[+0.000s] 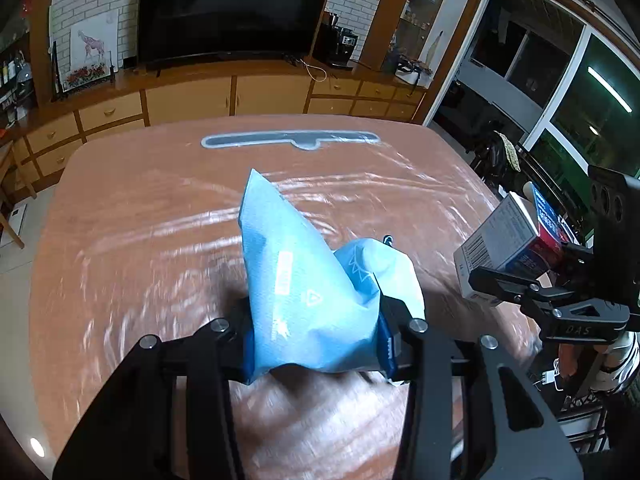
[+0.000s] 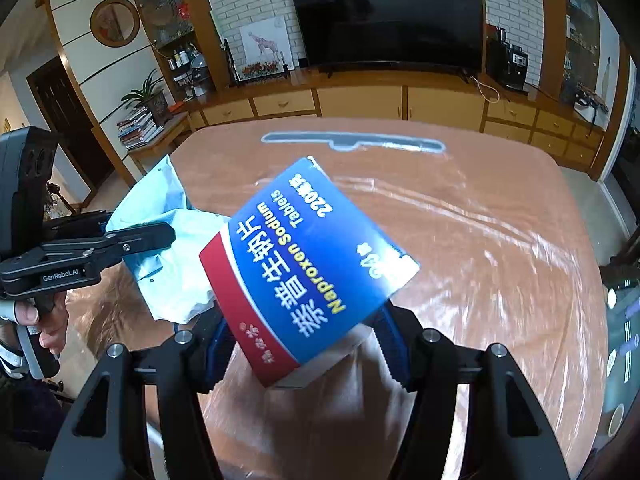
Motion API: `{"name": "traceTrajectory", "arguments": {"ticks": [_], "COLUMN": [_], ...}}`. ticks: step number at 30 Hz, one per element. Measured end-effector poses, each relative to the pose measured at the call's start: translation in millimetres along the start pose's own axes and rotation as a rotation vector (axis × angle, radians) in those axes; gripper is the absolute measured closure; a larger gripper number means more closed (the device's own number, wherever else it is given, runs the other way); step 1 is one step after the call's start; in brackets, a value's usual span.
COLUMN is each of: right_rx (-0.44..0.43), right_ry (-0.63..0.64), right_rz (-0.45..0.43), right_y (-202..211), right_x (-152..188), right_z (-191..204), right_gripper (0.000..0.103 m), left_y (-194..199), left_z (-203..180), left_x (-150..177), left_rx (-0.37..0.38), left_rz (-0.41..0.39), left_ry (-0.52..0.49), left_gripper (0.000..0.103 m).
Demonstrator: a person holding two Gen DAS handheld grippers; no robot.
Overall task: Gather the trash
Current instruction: 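Carry the blue mask and Naproxen box in both tools over the trash bin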
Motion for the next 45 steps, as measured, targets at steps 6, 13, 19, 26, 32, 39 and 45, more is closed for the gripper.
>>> {"name": "traceTrajectory", "arguments": {"ticks": [6, 13, 19, 26, 32, 39, 45], "right_rx": [-0.016, -0.027, -0.039, -0.054, -0.067, -0.067, -0.054], "right_ry": [-0.023, -0.019, -0.018, -0.012, -0.002, 0.012, 0.015], "right_rz": [0.003, -0.008, -0.004, 0.026, 0.073, 0.145, 0.222], "right_y": [22.2, 53.6, 74.0, 87.8, 88.7, 82.0, 63.0], "right_x": [22.6, 46.0, 66.3, 90.0, 113.0, 142.4, 169.2], "right_z": [10.8, 22.4, 34.7, 43.7, 49.3, 54.1, 54.9], "right_gripper": [0.042, 0.042, 0.042, 0.042, 0.042, 0.042, 0.042], "left_y": [25.4, 54.8, 73.4, 86.6, 86.4, 73.8, 52.6], "left_z": [-16.4, -36.7, -51.5, -63.4, -74.6, -86.8, -92.7], "left_x": [21.4, 41.2, 59.3, 80.4, 102.9, 132.8, 160.8], "left_rx": [0.021, 0.056, 0.081, 0.109, 0.143, 0.150, 0.141], "left_rz": [-0.026, -0.050, -0.045, -0.028, 0.013, 0.082, 0.160], "left_ry": [-0.013, -0.053, -0.087, -0.118, -0.150, -0.205, -0.249], "left_gripper": [0.058, 0.058, 0.058, 0.058, 0.058, 0.057, 0.057]}}
Point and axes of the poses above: each gripper's, at about its wrist camera, not at the fingertips, and y roughly against the way its jaws point, z to its left, x to its underside, the point moved 3 cm from there along -y, roughly the way its jaws point, and after that the axes turned 2 degrees about -y, right-handed, at the moved point
